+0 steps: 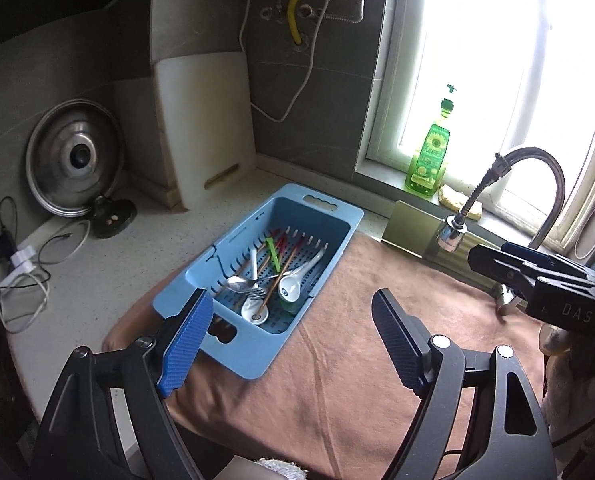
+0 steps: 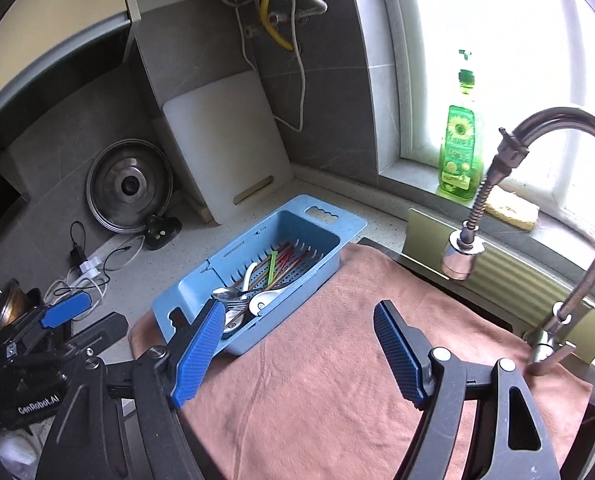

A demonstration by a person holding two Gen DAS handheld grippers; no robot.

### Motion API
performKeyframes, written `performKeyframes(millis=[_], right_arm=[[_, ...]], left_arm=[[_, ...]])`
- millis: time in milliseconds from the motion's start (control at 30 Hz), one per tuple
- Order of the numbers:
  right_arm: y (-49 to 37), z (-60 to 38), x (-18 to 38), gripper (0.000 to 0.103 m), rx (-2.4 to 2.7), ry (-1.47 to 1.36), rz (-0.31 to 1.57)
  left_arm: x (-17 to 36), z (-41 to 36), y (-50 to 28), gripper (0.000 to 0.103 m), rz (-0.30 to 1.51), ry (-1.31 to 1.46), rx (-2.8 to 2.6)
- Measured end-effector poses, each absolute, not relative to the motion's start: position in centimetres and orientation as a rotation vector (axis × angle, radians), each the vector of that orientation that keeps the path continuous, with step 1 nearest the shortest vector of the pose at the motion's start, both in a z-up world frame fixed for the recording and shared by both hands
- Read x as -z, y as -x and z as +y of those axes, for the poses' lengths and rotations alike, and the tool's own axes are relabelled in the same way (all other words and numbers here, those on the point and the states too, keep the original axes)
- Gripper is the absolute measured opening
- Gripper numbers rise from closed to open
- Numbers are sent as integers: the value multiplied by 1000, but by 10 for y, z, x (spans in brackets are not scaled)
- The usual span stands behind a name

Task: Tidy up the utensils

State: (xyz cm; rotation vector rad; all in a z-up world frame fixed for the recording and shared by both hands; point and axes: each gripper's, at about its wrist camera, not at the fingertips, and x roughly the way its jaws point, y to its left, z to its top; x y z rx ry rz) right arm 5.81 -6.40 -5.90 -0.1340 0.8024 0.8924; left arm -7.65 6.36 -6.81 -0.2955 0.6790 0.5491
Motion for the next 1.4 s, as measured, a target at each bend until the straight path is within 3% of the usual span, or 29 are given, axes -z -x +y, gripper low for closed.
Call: performKeyframes(millis=[1400], right_arm=[[-41, -80, 44, 74, -912, 135, 762]], left_arm=[[45, 38, 86, 82, 631, 265, -544]])
